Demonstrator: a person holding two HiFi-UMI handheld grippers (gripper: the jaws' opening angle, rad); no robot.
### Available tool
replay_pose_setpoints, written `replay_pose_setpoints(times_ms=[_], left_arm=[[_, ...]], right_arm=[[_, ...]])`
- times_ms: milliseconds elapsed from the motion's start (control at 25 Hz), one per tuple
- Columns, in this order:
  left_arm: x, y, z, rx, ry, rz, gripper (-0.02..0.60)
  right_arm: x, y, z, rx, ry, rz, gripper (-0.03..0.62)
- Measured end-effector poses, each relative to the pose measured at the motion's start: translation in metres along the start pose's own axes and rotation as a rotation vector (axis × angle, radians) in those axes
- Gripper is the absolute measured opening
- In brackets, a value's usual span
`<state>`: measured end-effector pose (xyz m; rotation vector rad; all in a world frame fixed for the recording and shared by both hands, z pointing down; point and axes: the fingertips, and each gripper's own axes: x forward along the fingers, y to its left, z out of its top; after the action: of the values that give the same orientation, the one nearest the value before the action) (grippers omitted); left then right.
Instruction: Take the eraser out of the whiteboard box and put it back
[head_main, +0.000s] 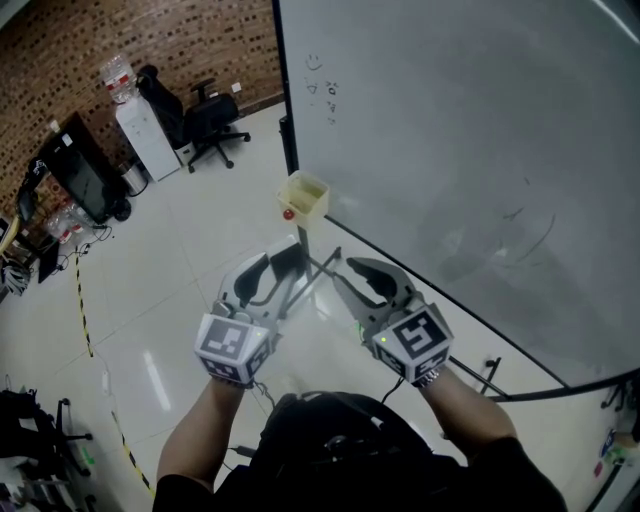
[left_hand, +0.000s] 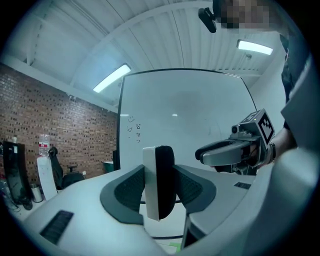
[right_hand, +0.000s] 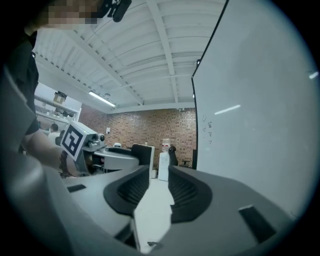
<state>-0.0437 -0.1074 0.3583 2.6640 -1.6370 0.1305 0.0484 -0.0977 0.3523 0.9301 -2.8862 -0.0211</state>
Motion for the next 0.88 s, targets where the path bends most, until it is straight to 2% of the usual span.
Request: replay_pose_setpoints(times_ms=[280,600,880], left_arm=[[0.026,0.027,-0.005,-0.006,0.001,0.036,0.166],[0.07,0.066,-0.015,-0.01,0.008,-0.021,0.166],[0.108,0.105,-0.025,-0.009,0.032,-0.089,0.166]], right_arm=[[0.016,-0.013,-0.008,0.004,0.013,-0.019,0.137],[0.055,-0.037,-0.014,0.015,0.039,-0.058,0.137],[0.098,-0.059,-0.018,0.037,0.071,-0.127,0.123]])
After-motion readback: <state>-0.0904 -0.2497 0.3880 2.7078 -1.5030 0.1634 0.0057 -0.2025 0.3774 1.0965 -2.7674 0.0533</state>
